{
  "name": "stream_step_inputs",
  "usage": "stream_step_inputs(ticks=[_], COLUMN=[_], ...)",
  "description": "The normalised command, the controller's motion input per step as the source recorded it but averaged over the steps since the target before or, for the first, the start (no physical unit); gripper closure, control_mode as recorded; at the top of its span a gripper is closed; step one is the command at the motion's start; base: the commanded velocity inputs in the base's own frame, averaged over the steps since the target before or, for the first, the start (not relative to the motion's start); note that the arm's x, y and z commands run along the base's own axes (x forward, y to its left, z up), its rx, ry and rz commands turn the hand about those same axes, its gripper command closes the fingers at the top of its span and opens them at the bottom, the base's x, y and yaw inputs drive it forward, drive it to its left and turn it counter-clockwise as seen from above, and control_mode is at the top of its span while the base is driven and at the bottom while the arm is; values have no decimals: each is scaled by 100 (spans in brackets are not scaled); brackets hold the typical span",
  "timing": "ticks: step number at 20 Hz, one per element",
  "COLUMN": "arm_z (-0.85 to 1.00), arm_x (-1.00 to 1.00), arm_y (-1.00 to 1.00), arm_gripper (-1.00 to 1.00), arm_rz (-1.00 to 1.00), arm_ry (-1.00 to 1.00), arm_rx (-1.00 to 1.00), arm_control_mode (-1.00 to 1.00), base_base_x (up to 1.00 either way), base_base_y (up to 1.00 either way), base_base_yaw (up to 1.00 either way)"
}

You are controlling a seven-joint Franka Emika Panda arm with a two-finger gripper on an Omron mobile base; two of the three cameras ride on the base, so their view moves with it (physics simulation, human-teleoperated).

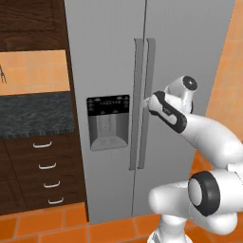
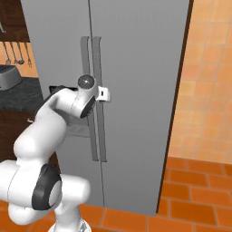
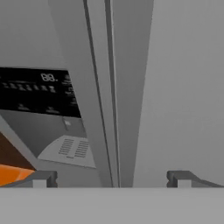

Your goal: Take the strawberry from the fridge and place it on top of the pancake, located on the dining counter.

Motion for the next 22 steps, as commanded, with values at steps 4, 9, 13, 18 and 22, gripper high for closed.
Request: stream_step_inputs(ticks=[4,9,13,18,22], arm_z=[0,-1,-1,-6,-20], arm_x=[46,47,33,40,37], arm_y=[-18,2,5,1,3], arm_gripper=[-100,-100,-100,-100,-100], arm_rz=[11,3,0,0,0], arm_ry=[0,0,0,-6,-17], arm_rx=[0,0,0,0,0], arm_control_mode=[-100,-100,-100,-100,-100], base_base_x=[0,0,0,0,0], base_base_y=[0,0,0,0,0], base_base_yaw=[0,0,0,0,0])
